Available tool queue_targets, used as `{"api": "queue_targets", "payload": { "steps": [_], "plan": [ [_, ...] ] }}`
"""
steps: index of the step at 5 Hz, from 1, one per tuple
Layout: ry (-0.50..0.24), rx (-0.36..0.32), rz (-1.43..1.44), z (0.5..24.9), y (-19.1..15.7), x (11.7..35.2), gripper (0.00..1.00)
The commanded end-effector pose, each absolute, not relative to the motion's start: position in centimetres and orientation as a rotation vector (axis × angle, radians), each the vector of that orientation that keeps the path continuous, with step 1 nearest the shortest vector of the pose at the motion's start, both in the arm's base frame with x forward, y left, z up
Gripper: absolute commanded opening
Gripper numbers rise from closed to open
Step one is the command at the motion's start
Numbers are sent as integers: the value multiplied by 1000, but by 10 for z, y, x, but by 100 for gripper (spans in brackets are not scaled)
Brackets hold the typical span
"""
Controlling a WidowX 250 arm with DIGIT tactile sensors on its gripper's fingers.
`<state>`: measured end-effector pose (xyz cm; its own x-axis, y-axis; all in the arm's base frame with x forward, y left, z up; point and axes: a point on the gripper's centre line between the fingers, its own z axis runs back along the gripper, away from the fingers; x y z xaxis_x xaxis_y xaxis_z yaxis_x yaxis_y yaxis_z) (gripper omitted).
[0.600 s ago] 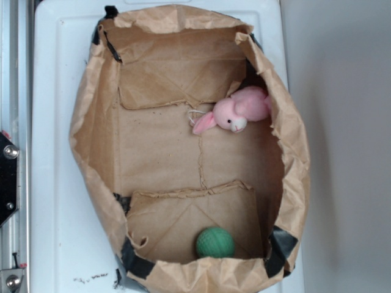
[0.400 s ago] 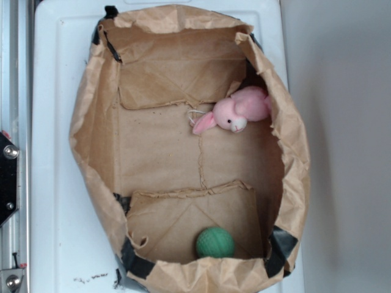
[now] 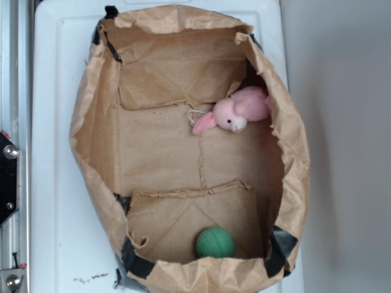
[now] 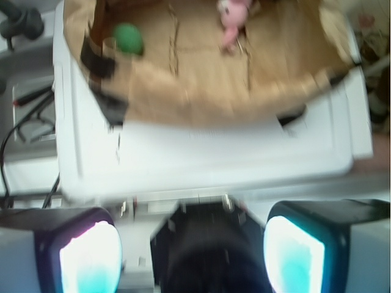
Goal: Grab the green ball.
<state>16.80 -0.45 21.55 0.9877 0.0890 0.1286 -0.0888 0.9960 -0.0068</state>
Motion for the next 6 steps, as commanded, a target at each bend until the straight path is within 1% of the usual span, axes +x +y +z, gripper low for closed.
{"api": "queue_targets", "payload": {
  "steps": [1,2,3,4,5,6],
  "plan": [
    [-192,86,64,189,26,269,100],
    [-227,79,-72,176,37,290,100],
    [-243,45,-320,166,41,293,100],
    [-266,126,-580,166,28,277,100],
    [-278,184,-839,164,20,267,100],
    [-262,253,-965,154,17,265,100]
  ]
}}
